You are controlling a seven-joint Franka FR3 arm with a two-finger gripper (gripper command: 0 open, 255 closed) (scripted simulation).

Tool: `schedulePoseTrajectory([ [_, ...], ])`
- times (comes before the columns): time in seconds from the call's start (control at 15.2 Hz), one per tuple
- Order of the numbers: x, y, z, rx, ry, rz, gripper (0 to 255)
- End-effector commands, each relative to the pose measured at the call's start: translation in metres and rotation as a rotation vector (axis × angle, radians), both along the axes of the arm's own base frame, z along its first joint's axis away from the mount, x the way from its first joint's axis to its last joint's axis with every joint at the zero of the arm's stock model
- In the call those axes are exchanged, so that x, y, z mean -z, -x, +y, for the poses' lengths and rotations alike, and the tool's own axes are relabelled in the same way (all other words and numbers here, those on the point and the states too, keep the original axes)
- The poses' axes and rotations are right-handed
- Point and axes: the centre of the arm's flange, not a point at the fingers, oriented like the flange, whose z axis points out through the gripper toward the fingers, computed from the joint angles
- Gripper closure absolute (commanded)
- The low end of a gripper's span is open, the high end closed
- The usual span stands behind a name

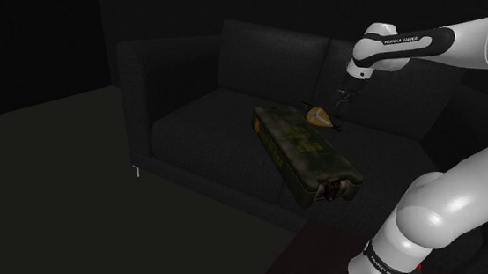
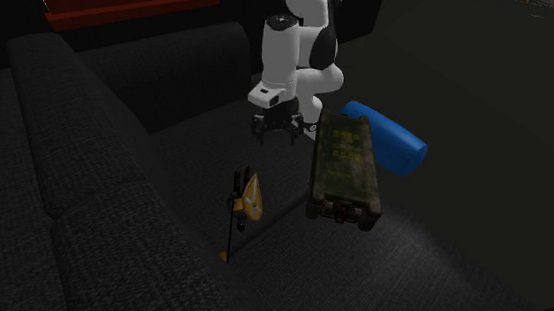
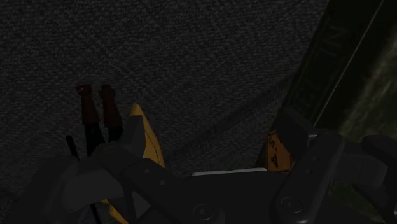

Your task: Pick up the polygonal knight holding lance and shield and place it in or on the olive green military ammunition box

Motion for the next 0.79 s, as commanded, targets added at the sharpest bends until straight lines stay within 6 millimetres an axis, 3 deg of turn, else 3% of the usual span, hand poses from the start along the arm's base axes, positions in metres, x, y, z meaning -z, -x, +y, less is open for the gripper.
schedulePoseTrajectory([
  [0.0,0.007,0.000,-0.026,0.006,-0.004,-0.005,0],
  [0.53,0.030,-0.007,-0.132,0.034,-0.028,-0.025,0],
  [0.59,0.032,-0.008,-0.142,0.036,-0.030,-0.027,0],
  [0.73,0.042,-0.009,-0.142,0.036,-0.030,-0.027,0],
])
